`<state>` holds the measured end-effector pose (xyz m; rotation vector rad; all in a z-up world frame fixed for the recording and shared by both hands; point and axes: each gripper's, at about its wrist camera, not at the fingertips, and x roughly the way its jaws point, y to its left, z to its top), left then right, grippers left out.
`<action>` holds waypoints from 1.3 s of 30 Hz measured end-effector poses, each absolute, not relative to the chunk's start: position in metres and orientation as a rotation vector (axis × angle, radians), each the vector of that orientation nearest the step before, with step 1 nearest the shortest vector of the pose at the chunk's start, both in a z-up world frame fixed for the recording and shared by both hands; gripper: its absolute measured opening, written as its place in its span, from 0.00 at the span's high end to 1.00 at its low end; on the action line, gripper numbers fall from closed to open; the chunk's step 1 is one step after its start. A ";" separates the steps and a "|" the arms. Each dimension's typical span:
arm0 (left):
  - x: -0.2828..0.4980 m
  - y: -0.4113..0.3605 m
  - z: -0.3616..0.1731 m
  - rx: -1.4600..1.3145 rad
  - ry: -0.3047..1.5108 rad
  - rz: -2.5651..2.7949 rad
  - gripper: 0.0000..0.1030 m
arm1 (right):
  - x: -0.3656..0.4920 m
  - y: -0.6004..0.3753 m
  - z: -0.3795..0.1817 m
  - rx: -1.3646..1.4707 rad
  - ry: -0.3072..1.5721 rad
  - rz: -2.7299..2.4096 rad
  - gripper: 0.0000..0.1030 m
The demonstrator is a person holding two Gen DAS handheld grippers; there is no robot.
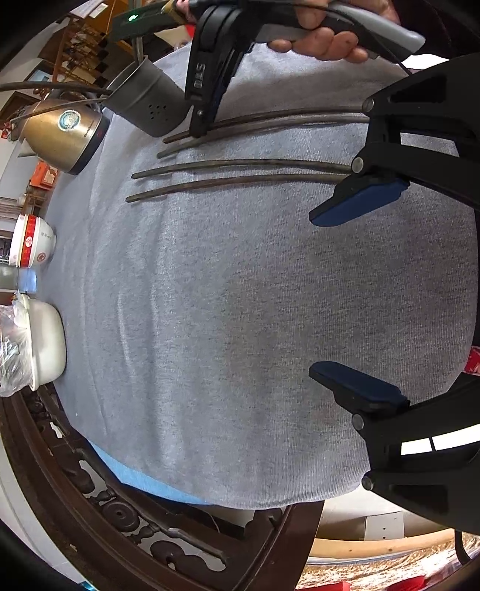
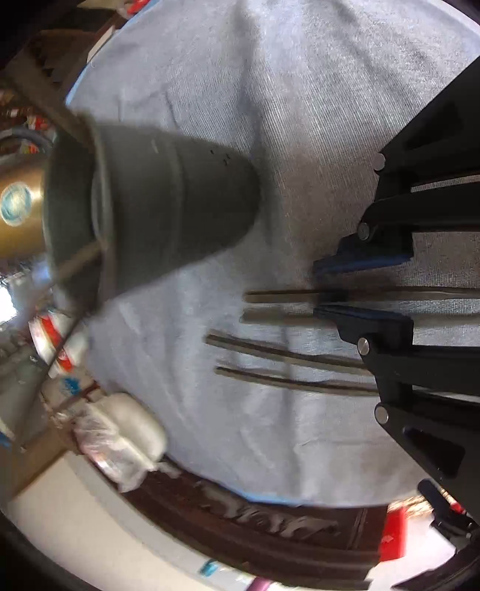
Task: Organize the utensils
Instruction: 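Close the right tool on one chopstick while the left tool grasps another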
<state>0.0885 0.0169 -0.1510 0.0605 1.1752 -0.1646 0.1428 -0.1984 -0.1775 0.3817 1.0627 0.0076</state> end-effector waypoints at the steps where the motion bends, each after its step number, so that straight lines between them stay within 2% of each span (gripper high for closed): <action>1: 0.087 0.017 -0.151 0.062 1.158 -0.176 0.26 | 0.145 -0.197 -0.177 0.371 1.063 0.000 0.82; 6: 0.086 0.019 -0.149 0.061 1.152 -0.174 0.26 | 0.157 -0.198 -0.177 0.373 1.085 -0.001 0.83; 8: 0.086 0.022 -0.147 0.053 1.150 -0.172 0.26 | 0.156 -0.199 -0.178 0.356 1.088 -0.007 0.90; 15: 0.091 0.017 -0.137 0.017 1.147 -0.263 0.27 | 0.123 -0.223 -0.179 0.408 1.097 -0.017 0.93; 16: 0.093 0.014 -0.134 0.007 1.150 -0.284 0.30 | 0.117 -0.227 -0.177 0.418 1.096 -0.020 0.93; 18: 0.100 0.004 -0.129 0.005 1.163 -0.335 0.48 | 0.110 -0.235 -0.176 0.423 1.098 -0.039 0.93; 21: 0.109 -0.019 -0.122 0.019 1.182 -0.426 0.61 | 0.098 -0.255 -0.179 0.452 1.111 -0.076 0.93; 28: 0.142 -0.078 -0.125 0.039 1.266 -0.577 0.62 | 0.079 -0.290 -0.185 0.539 1.118 -0.053 0.92; 39: 0.178 -0.126 -0.156 0.029 1.345 -0.547 0.62 | 0.071 -0.306 -0.187 0.594 1.107 0.010 0.92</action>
